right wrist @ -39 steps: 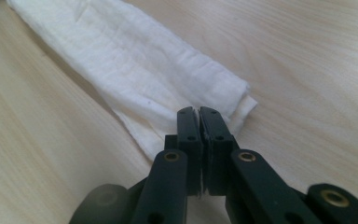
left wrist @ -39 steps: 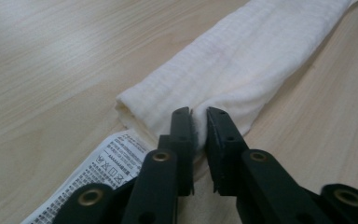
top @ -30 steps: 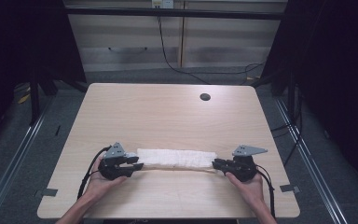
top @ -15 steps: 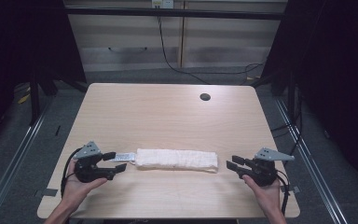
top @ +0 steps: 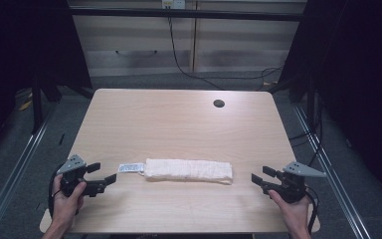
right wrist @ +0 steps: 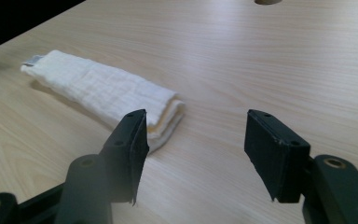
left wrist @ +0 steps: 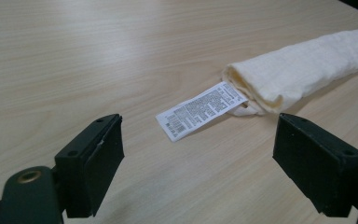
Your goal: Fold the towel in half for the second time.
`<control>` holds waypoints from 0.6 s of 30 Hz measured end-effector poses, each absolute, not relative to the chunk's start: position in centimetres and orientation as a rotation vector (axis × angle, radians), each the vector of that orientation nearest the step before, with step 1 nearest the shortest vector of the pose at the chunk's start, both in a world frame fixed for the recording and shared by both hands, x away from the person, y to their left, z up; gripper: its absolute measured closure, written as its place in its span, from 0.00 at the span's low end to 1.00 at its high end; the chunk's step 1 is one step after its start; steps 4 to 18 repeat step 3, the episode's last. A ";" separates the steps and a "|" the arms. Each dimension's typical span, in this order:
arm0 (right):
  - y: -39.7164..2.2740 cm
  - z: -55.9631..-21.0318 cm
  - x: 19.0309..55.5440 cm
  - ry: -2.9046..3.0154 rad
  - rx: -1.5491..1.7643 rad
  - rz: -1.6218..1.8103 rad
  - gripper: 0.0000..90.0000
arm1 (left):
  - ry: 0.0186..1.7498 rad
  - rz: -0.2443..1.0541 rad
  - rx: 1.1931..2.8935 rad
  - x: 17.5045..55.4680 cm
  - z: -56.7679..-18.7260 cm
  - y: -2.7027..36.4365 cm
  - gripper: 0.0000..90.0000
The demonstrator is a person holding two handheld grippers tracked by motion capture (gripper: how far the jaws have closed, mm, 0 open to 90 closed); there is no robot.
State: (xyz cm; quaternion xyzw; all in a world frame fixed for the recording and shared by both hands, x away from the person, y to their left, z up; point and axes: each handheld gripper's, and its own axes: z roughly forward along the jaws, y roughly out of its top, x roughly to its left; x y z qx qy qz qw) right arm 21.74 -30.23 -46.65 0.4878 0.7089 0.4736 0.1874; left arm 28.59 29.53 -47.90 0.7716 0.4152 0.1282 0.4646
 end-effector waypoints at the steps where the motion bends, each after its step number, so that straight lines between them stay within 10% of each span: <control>1: -30.5 -46.7 21.7 1.985 1.385 1.326 0.42 | 1.014 0.317 1.907 28.7 -48.0 29.5 0.18; 18: -30.9 -46.9 21.7 1.972 1.403 1.325 0.40 | 1.012 0.323 1.923 28.7 -48.1 29.1 0.18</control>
